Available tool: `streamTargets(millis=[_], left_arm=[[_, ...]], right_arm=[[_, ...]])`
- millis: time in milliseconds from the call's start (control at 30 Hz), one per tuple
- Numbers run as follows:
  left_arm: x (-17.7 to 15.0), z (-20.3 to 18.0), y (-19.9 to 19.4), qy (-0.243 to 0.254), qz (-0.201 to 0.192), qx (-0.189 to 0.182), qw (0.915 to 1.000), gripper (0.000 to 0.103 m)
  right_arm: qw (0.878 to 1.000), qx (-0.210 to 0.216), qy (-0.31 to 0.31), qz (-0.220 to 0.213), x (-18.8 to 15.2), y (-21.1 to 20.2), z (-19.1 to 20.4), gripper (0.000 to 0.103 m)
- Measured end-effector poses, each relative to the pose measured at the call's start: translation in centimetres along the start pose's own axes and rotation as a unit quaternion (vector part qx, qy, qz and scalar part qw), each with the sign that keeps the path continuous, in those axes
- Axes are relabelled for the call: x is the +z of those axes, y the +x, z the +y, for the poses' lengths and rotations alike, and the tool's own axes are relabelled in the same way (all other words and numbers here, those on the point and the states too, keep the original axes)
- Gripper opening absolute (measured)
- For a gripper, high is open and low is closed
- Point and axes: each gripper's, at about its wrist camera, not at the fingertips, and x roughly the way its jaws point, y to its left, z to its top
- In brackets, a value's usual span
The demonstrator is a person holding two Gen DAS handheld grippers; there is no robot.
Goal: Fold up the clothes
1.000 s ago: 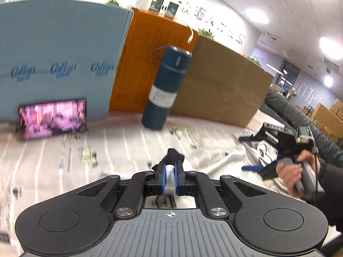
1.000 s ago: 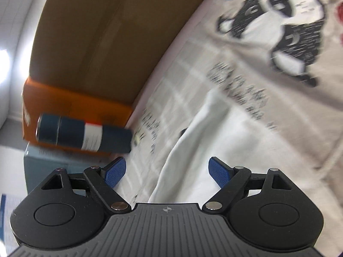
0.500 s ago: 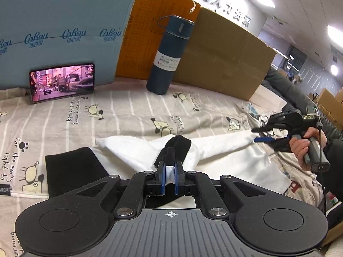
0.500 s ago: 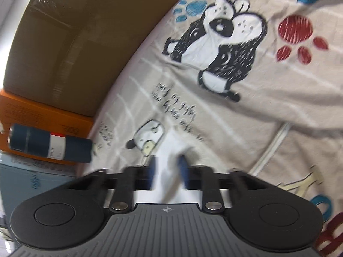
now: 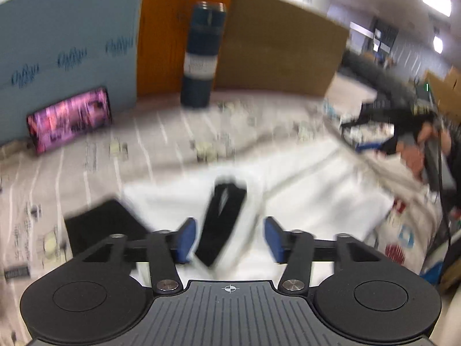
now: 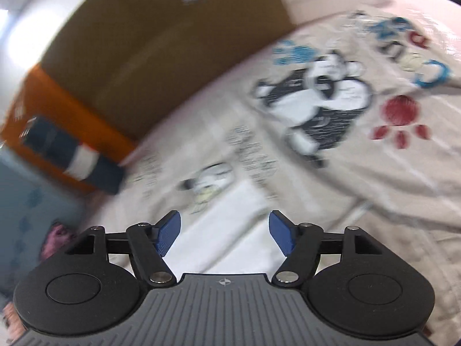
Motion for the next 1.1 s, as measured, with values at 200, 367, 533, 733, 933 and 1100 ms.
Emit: streamTargets(millis=[200,367,533,733,933,1100], left_arm=[[1.7,1.9,6.6,-0.007,0.067,-0.052,0.9964,0.072],[1.1,1.7,9.1,0.000,0.115,-0.085,0.9897,0.068],[1.8,-2.5,6.4,0.071,0.083,-0.148,0.9829,0.068],[0.2,-6.9,5.2,0.185,0.139,-0.207,0.9505,0.068],[3.7,-2.9,3.3,0.072,0.007,-0.142,0.9873,0.071],[2.7,-1.7,7.7,0.057,0.039,-0.082,0.9942,0.070]], right_arm=[[0.996,0.068,-0.002,0.058,-2.5,1.2,3.2,0.070],[0.993,0.069,-0.012,0.092,-4.8,1.1,3.5,0.070],[0.993,0.053,-0.020,0.103,-6.0,0.4,2.5,0.071],[0.993,0.050,-0.023,0.099,-6.6,-0.4,2.4,0.071],[0.994,0.057,-0.028,0.092,-6.4,-0.9,3.1,0.072],[0.993,0.063,-0.029,0.096,-6.7,-0.6,3.4,0.072]])
